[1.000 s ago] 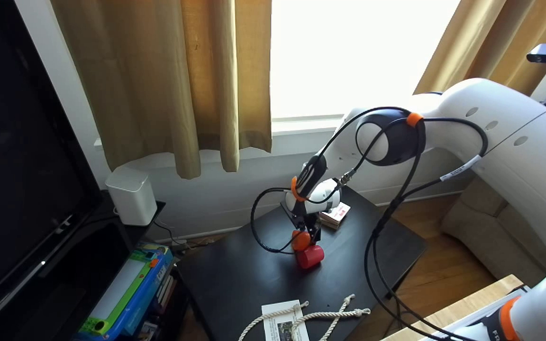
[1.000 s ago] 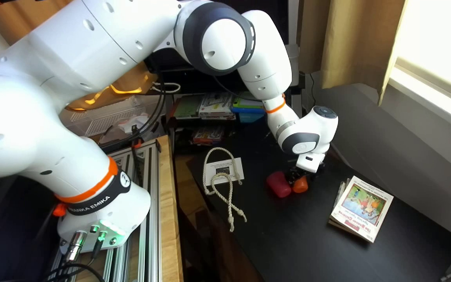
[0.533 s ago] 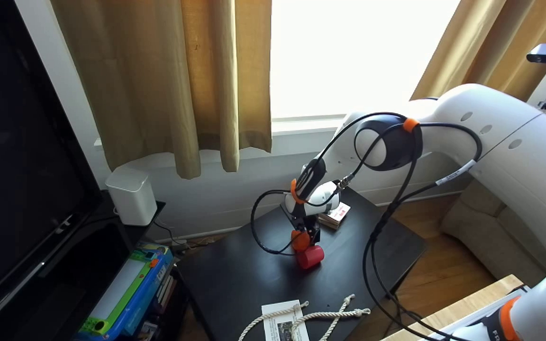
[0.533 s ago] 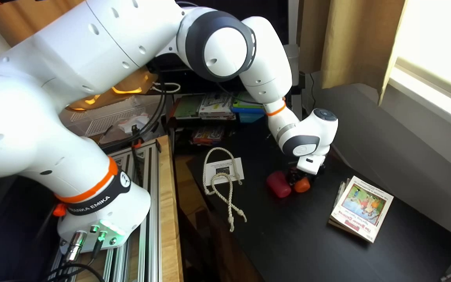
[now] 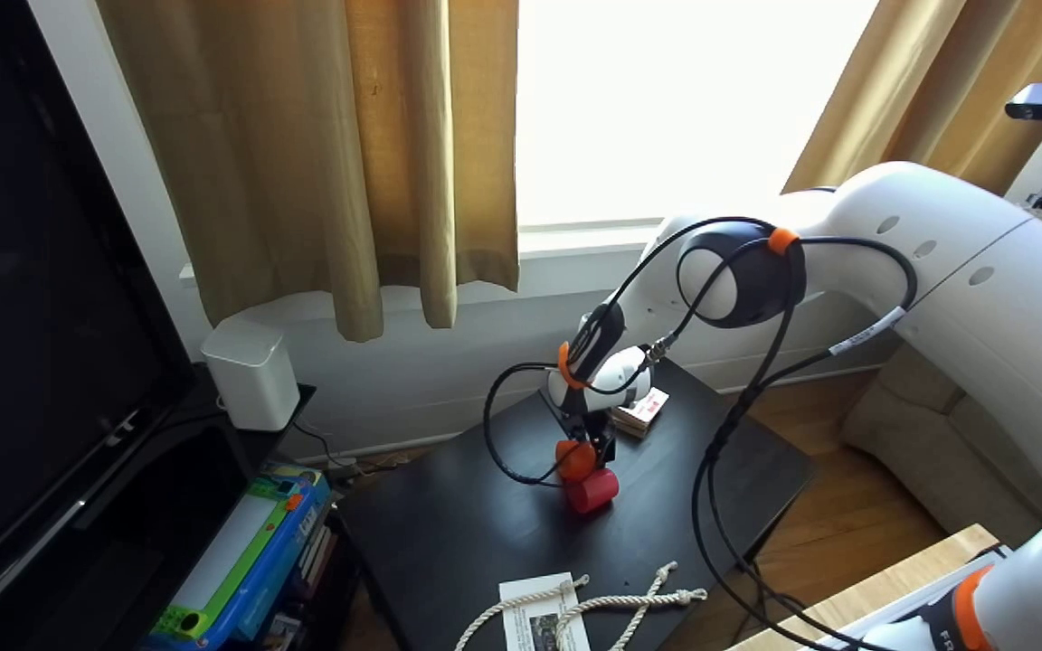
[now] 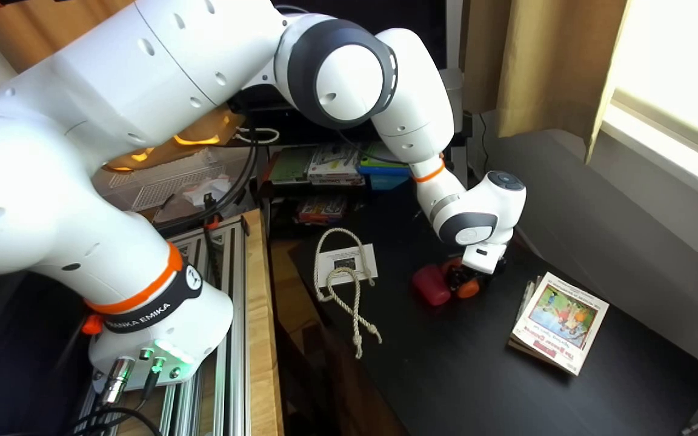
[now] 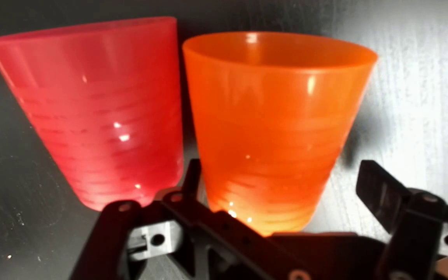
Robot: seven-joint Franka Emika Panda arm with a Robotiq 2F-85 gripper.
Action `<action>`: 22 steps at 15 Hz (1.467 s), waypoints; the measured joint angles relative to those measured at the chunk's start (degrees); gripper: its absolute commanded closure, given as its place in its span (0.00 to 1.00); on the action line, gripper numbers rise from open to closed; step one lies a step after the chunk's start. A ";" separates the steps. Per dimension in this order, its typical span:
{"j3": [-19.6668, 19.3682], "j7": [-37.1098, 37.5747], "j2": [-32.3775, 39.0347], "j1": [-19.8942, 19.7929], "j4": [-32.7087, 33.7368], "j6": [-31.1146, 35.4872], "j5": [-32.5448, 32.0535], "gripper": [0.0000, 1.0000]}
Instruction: Lay the pink cup on its side, then lay the orange cup on its side and turn the orange cup upside down then the pink cup
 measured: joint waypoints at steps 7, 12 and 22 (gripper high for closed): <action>-0.16 -0.56 0.11 -0.24 0.35 0.26 -0.02 0.57; -2.72 0.97 -0.63 1.79 0.22 0.17 -0.24 0.57; -15.97 18.91 -0.05 16.32 1.55 -5.50 -9.62 0.57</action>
